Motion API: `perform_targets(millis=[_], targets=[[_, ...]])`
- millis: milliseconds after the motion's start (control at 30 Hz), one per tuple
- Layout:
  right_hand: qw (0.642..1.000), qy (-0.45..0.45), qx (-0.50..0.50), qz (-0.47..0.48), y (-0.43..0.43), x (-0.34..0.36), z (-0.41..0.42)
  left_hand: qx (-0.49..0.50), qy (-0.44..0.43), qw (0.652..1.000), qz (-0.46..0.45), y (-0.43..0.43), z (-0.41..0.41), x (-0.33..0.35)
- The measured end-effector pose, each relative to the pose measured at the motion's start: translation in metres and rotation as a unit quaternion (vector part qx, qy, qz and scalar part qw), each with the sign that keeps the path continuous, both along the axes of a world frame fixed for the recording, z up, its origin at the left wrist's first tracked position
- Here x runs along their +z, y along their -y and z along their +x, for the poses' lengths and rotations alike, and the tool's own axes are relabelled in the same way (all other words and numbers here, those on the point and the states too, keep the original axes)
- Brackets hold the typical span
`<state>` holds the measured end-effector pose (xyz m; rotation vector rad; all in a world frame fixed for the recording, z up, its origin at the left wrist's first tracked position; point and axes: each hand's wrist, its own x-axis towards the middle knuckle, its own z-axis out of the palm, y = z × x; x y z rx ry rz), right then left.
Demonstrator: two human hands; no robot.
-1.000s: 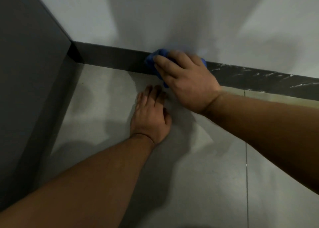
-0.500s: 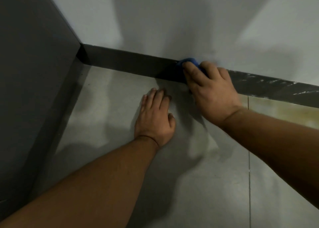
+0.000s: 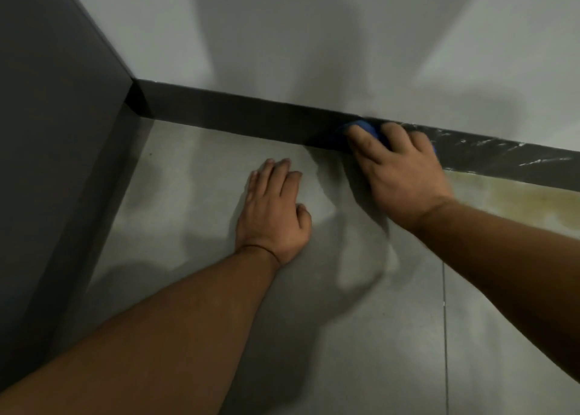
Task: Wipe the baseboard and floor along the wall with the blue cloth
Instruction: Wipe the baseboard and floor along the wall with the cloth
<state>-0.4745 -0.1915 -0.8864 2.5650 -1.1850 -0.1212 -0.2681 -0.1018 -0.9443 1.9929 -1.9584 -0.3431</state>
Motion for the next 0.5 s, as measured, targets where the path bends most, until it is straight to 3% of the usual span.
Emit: perform_targets(millis=[133, 300, 500], targets=[[0.998, 0.012, -0.055, 0.023, -0.015, -0.005, -0.013, 0.002, 0.008, 1.000, 0.013, 0.001, 0.000, 0.001], [0.997, 0.065, 0.036, -0.006, -0.004, 0.007, 0.033, -0.003, 0.009, 1.000, 0.019, 0.000, -0.001, 0.004], [0.998, 0.065, 0.023, -0.005, 0.005, 0.014, 0.010, -0.003, -0.001, 1.000, 0.018, 0.000, -0.001, 0.009]])
